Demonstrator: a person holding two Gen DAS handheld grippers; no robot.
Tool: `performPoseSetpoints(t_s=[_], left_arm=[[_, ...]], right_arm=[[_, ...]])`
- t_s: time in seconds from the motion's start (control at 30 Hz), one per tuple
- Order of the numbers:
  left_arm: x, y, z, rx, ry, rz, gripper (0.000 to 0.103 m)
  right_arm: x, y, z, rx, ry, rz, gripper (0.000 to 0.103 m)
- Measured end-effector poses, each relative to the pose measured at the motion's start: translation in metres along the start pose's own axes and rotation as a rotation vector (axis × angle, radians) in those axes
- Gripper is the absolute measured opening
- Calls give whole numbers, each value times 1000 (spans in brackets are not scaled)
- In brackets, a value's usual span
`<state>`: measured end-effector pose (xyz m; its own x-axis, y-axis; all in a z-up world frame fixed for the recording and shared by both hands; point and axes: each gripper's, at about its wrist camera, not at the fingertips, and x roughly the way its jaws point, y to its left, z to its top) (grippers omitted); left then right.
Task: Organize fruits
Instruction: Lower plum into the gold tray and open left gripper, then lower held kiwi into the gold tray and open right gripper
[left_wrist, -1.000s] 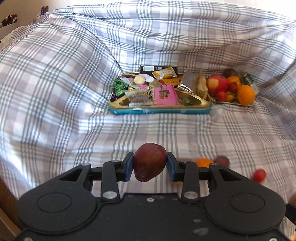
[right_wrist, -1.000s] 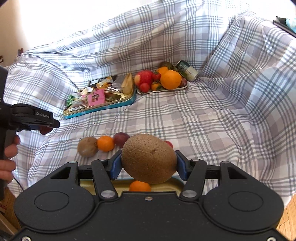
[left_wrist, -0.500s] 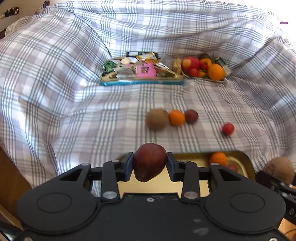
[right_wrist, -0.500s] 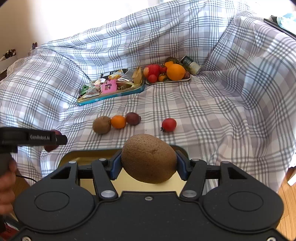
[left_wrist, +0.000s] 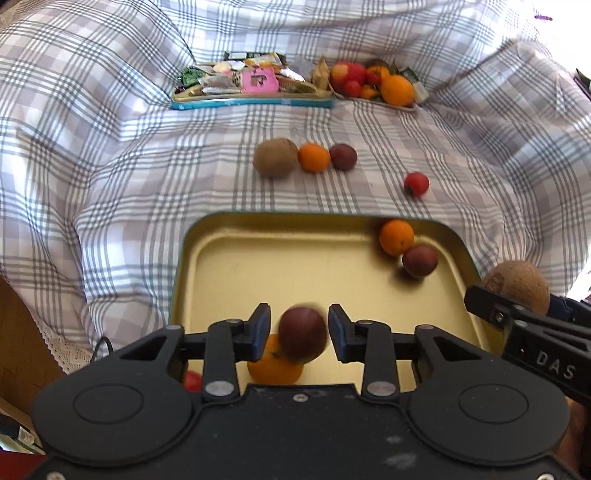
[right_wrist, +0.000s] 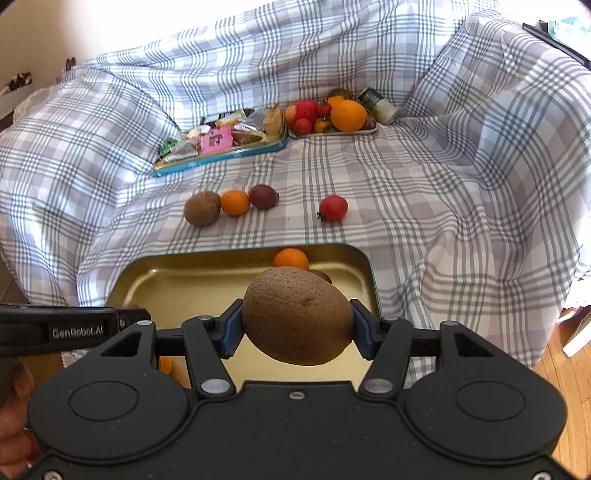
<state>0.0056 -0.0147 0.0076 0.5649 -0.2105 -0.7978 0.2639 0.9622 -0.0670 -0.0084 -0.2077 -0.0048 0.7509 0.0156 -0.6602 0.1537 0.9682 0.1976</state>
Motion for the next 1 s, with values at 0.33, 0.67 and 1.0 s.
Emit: performPoseSetpoints(t_s=[0.33, 0.67, 1.0], left_arm=[[11, 1, -9, -15, 41, 0, 35], [12, 8, -10, -74, 45, 71, 46], [12, 9, -12, -83, 45, 96, 54]], right_arm=[[9, 3, -8, -13, 55, 1, 62], [17, 2, -12, -18, 124, 10, 62], [20, 13, -19, -85, 174, 54, 63]])
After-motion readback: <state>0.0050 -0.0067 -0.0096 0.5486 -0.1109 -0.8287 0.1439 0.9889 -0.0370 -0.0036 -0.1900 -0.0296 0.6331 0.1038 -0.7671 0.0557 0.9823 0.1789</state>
